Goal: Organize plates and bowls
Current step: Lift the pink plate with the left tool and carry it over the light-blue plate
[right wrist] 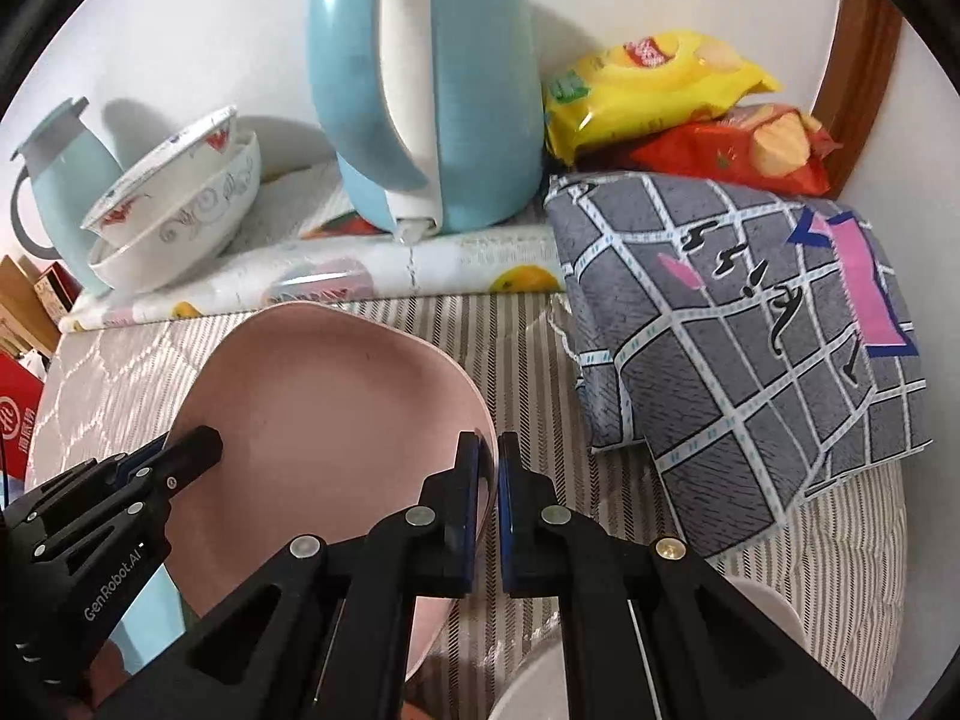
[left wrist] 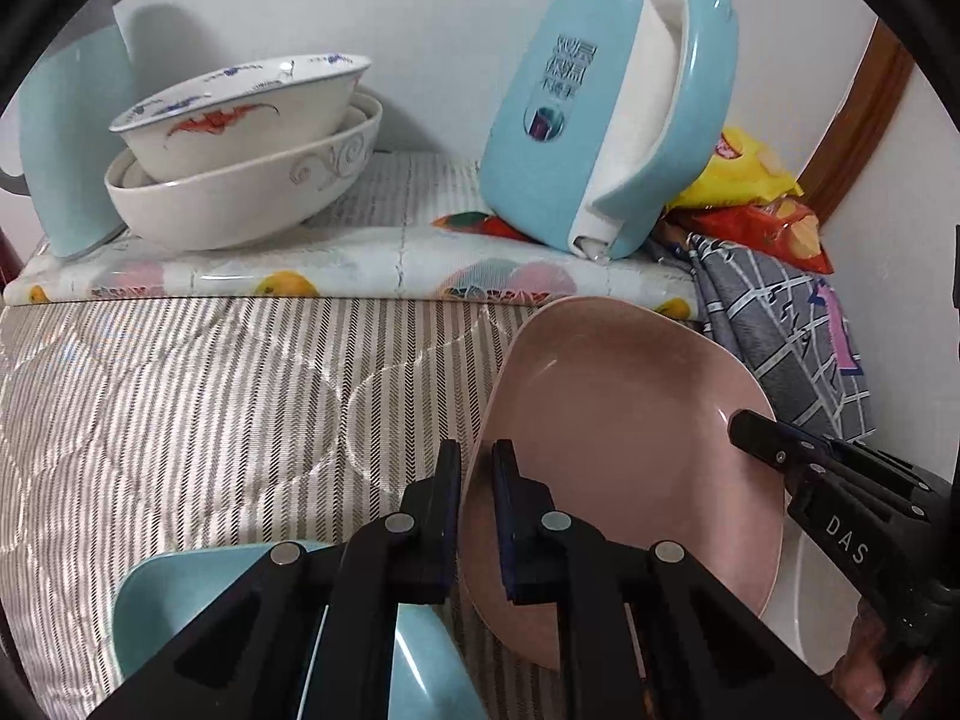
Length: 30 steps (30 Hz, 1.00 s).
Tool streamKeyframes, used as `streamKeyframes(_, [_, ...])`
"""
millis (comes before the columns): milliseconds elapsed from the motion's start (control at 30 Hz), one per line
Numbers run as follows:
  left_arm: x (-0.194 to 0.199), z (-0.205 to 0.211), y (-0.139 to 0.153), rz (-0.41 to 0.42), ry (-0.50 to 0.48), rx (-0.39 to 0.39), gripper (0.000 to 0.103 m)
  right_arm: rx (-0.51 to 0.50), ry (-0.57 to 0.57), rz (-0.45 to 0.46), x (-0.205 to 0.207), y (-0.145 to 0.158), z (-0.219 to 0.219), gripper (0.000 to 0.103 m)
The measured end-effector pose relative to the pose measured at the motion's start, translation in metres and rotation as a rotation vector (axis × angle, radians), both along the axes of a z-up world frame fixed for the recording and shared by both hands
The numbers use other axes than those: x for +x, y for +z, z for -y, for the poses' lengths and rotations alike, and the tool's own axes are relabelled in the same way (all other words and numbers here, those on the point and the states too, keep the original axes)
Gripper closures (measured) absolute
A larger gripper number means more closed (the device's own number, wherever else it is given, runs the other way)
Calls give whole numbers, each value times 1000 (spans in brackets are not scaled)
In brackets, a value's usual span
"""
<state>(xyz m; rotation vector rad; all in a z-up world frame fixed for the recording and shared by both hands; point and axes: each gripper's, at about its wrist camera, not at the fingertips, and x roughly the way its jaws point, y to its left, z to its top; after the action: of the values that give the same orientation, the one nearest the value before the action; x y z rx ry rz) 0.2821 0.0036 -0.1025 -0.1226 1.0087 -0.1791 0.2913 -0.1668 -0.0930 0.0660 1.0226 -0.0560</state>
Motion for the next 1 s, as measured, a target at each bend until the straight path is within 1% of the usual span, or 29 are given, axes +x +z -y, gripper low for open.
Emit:
streamKeyframes(300, [-23, -6, 23, 35, 19, -8, 92, 37, 6, 58, -27, 28, -3, 98])
streamKeyframes(600, [-52, -18, 42, 54, 43, -13, 92, 57, 21, 93, -52, 42, -18, 99])
streamKeyframes(1000, [-90, -34, 62, 74, 67, -32, 92, 60, 35, 136, -89, 61, -35, 99])
